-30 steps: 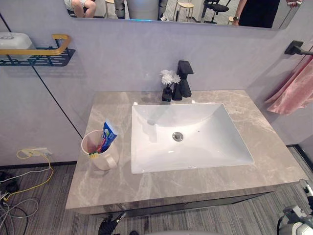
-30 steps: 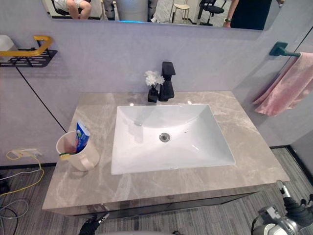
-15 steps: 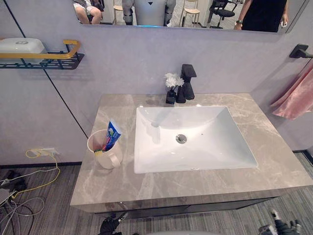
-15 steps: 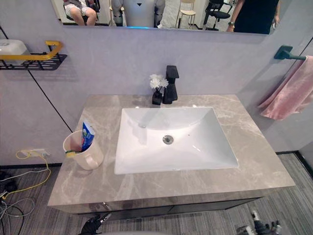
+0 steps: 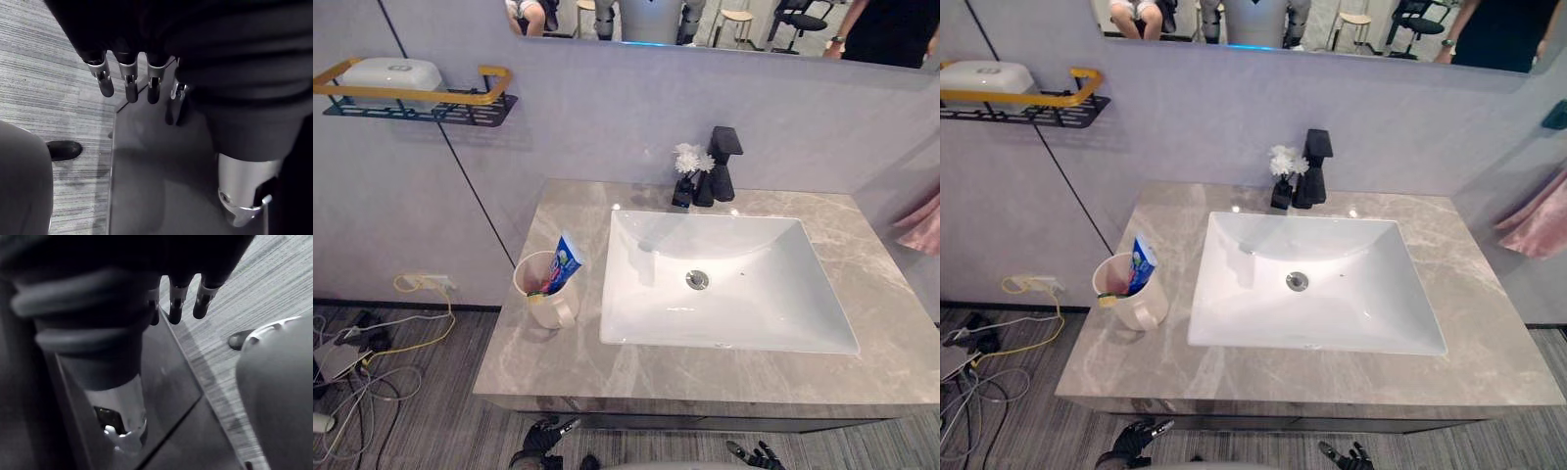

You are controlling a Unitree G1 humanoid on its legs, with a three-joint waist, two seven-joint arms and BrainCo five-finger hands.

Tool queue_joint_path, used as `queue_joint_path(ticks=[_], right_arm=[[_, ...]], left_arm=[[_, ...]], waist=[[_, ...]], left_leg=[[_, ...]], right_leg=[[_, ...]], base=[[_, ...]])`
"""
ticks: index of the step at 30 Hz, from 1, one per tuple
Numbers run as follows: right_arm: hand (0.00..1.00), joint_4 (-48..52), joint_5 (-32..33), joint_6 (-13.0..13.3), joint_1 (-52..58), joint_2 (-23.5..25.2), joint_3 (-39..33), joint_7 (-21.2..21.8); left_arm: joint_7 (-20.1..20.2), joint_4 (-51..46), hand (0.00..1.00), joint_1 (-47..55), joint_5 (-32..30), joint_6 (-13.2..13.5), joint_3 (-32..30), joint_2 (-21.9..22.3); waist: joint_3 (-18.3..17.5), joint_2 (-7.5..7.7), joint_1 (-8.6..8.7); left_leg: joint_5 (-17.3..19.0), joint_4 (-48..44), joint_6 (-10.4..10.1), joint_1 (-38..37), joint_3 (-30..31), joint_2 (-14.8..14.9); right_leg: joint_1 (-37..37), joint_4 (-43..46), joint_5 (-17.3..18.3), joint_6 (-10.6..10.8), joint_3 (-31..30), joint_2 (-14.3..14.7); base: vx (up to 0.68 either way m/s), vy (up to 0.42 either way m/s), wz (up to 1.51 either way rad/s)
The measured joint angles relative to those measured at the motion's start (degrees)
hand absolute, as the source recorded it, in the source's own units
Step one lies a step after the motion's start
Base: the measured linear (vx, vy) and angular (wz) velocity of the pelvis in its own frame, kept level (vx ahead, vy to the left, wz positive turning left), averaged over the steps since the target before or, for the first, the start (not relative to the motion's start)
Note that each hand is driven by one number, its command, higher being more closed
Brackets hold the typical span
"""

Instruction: Organize washtable

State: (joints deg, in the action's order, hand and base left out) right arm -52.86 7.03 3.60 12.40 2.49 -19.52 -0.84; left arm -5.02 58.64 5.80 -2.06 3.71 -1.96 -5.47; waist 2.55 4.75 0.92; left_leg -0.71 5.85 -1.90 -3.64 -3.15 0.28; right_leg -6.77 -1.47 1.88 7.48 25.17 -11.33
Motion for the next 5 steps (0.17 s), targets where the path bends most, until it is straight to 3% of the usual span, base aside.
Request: queue_joint_path(ticks=[5], right_arm=[[0.0, -2.83, -1.21, -0.02, -2.34, -0.8, 2.0, 0.02]], left_arm=[[0.01, 1.56, 0.0, -1.77, -0.95, 0.02, 1.76, -0.57]], waist=[[1.34, 0.58, -0.02]], left_leg=[[-0.11, -0.32, 0.04, 0.33, 1.25, -0.35]], right_leg=[[-0.49, -0.53, 0.06, 0.14, 1.31, -0.08]], base=[[0.02, -0.005, 0.13]])
